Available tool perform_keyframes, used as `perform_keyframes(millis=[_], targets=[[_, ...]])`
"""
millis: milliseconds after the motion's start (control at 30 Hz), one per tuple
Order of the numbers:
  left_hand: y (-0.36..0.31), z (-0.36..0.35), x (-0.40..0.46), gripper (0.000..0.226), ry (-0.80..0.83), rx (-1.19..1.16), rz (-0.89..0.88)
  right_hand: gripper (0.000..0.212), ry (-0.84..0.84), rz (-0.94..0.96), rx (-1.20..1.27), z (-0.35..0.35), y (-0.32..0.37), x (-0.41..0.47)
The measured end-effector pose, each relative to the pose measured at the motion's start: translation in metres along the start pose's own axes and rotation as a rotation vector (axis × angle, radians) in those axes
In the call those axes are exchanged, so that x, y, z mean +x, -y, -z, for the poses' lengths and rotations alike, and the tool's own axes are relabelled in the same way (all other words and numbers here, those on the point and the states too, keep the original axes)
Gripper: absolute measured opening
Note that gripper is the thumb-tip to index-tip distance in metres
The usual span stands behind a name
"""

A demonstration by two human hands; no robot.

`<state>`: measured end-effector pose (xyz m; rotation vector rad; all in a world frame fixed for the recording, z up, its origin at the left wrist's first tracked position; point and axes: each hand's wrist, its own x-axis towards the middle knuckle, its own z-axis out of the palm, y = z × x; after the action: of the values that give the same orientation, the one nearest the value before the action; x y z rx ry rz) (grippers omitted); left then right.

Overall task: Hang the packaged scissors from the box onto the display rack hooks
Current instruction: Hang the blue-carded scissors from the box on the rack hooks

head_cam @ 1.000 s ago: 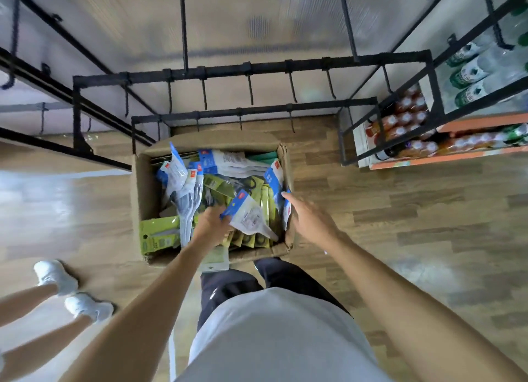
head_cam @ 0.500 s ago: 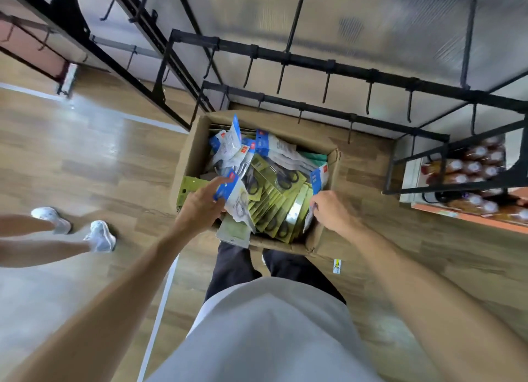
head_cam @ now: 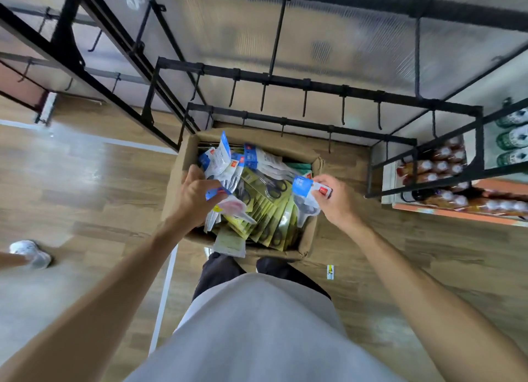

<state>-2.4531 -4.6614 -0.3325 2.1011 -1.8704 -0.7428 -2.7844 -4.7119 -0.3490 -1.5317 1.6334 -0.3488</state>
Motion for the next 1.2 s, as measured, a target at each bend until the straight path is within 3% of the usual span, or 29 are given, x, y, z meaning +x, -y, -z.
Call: perform_keyframes(millis=[67, 200, 433, 500, 567, 767, 900, 1200], targets=[[0.0, 0.009, 0.007, 0.012, 0.042, -0.035, -0.04, 0.024, -0.02, -0.011, -0.002, 0.01, 0.012, 0.003], [-0.007, 0.033, 0.016, 0.015, 0.11, -0.168, -0.13, 0.022, -0.047, -0.011, 0.079, 0.015, 0.037, 0.0], [0.004, 0.074, 0.028, 0.011, 0.219, -0.127, -0.113, 0.021, -0.071, -0.013, 0.152, 0.0, 0.091, -0.006], [0.01, 0.087, 0.031, 0.024, 0.254, -0.109, -0.072, 0.017, -0.081, -0.008, 0.155, -0.001, 0.107, -0.007], [0.012, 0.108, 0.032, 0.036, 0.215, -0.115, -0.09, 0.016, -0.084, 0.018, 0.158, -0.002, 0.125, -0.005], [0.015, 0.192, 0.045, 0.016, 0.033, -0.271, -0.142, 0.013, -0.059, 0.207, 0.045, 0.011, 0.204, 0.001], [0.007, 0.257, 0.051, 0.025, -0.102, -0.409, -0.212, 0.011, -0.096, 0.398, 0.05, 0.031, 0.282, 0.011], [-0.013, 0.366, 0.053, 0.01, -0.372, -0.325, -0.378, 0.017, -0.214, 0.743, 0.015, 0.071, 0.443, 0.022]])
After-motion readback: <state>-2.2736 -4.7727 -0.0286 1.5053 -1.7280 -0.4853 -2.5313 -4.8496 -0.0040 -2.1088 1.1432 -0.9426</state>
